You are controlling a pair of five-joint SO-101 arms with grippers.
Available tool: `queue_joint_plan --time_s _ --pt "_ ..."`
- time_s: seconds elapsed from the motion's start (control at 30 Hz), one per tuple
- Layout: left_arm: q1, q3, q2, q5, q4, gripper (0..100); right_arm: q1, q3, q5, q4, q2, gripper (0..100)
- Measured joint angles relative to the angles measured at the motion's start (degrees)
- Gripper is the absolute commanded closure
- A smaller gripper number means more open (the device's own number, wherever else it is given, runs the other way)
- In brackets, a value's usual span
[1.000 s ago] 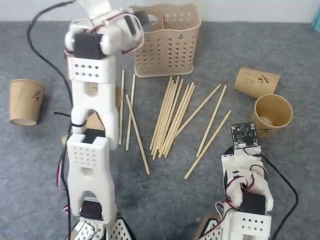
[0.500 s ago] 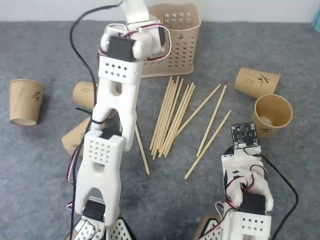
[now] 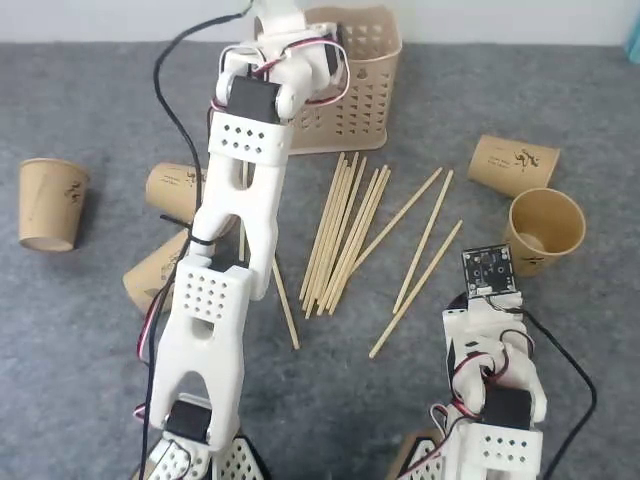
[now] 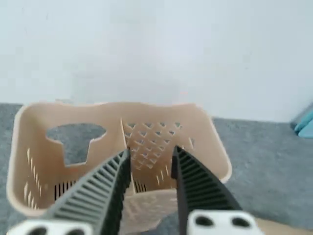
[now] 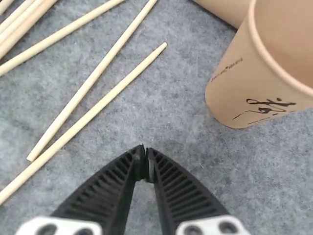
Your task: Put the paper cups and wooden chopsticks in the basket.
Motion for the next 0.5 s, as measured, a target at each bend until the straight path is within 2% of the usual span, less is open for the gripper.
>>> queue_joint_plan --time_s 0.2,0.5 --pt "-1.14 0.7 5.54 -0.35 -2.81 86 0.0 0.0 0.0 0.0 0.0 99.0" --pt "-1.32 0.79 6.51 -2.46 -3.78 86 0.0 0.0 0.0 0.0 0.0 99.0"
